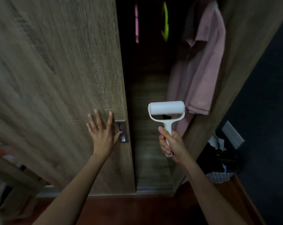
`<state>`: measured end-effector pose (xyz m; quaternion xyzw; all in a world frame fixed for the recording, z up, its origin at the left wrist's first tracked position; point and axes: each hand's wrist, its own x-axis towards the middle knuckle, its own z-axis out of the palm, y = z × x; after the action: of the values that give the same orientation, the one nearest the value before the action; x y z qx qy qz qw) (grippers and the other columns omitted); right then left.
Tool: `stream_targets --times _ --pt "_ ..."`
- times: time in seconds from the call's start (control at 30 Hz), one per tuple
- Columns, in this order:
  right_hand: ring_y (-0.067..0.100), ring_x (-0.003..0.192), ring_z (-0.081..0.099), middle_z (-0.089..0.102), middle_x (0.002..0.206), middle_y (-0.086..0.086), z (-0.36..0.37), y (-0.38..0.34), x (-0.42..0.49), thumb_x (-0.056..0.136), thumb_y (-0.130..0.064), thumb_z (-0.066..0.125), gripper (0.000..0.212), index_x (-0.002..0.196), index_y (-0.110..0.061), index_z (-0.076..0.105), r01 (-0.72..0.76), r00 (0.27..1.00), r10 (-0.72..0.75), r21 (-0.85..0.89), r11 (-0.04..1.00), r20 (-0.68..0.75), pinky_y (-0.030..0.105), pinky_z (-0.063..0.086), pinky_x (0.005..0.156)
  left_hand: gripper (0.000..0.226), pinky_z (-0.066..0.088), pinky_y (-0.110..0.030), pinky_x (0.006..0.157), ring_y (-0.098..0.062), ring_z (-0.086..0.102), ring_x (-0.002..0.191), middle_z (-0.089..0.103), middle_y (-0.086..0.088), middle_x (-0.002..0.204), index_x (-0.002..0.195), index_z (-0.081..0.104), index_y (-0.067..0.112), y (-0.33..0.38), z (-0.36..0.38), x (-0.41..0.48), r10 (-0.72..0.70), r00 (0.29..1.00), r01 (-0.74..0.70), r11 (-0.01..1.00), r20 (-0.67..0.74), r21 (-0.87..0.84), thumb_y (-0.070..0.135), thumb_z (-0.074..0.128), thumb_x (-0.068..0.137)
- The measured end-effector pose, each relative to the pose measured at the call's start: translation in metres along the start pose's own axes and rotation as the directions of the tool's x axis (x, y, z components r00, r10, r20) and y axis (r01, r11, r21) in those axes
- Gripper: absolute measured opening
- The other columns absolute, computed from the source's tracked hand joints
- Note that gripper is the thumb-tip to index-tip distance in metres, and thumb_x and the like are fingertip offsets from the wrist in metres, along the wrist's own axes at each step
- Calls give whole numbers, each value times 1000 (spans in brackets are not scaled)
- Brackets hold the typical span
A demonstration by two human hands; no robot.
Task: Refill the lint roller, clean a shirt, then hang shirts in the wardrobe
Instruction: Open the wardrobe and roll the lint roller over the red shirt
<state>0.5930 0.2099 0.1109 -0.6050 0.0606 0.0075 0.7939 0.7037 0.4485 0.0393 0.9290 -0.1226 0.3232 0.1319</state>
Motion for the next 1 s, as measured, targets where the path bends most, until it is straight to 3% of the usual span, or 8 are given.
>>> stream_targets --times 0.43,0.5,0.7,0.87,1.0 --pt "7 25 25 30 37 -2 93 15 26 78 -42 60 36 64 -13 44 -30 997 31 -8 1000 75 9 17 35 106 24 -69 107 -50 -4 142 -15 -22 156 153 -4 29 -125 -36 2 -58 995 53 997 84 54 62 61 76" --pt "8 25 25 31 37 -1 104 18 30 80 -41 59 34 65 -13 46 -38 992 36 12 999 123 9 18 35 110 27 -68 106 -52 -1 142 -9 -26 156 152 -6 28 -138 -40 2 -76 993 70 995 87 75 62 65 74" --pt "7 26 25 32 38 -1 133 22 43 89 -36 49 37 92 -2 61 -14 971 9 18 1000 240 11 19 32 116 26 -64 108 -51 3 142 -1 -27 155 153 -5 28 -170 -52 1 -83 996 79 993 44 92 58 72 71" --pt "9 27 28 32 40 0 153 19 53 86 -40 62 41 62 -12 44 -28 968 23 17 999 249 13 24 33 116 16 -59 114 -52 1 142 -1 -30 155 152 -9 27 -186 -59 -1 -112 993 110 991 25 77 55 71 73" --pt "7 33 31 33 44 -2 164 21 62 77 -44 69 45 59 -16 37 -6 961 -18 85 996 277 18 29 35 111 11 -58 115 -50 -4 143 -4 -29 156 153 -6 25 -197 -67 -1 -120 991 118 992 57 52 53 70 75"
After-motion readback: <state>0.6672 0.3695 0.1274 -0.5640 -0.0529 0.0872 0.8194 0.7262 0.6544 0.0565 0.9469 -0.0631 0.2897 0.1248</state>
